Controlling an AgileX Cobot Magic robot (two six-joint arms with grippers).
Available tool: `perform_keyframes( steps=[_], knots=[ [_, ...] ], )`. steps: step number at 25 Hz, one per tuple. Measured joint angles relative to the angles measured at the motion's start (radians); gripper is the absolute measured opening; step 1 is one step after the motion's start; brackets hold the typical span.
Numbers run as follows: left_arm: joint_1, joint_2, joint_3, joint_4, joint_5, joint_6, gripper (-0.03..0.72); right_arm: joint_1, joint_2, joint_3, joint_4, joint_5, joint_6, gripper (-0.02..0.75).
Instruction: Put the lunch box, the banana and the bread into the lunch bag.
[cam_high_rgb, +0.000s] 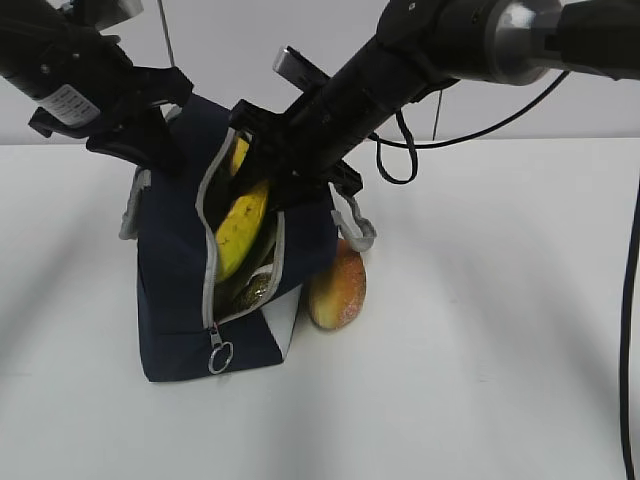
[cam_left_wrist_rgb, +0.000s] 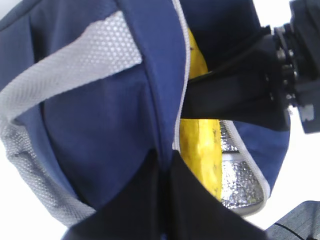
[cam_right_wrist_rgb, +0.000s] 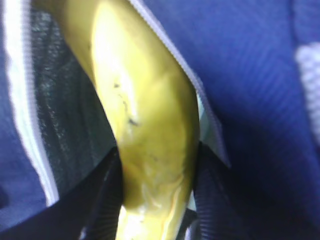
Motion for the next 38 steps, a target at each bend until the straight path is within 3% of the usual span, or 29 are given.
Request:
perform_keyframes(
  steps=[11,14,18,24,38],
  knots=[
    [0.000,0.000,0.000,0.002,-0.002,0.000,-0.003,0.009,0.032,-0.004,0.118,-0.015,-0.064,0.317],
    [0.000,0.000,0.000,0.002,-0.002,0.000,-0.003,0.011,0.032,-0.004,0.120,-0.013,-0.069,0.390],
    [0.000,0.000,0.000,0.002,0.000,0.000,-0.003,0.011,0.032,-0.004,0.122,-0.002,-0.071,0.564],
    [0.000,0.000,0.000,0.001,0.001,0.000,-0.003,-0.003,0.032,-0.012,0.116,0.130,-0.109,0.571],
    [0.000,0.000,0.000,0.001,0.004,0.000,-0.003,-0.013,-0.224,0.022,-0.177,0.200,-0.127,0.550]
  ],
)
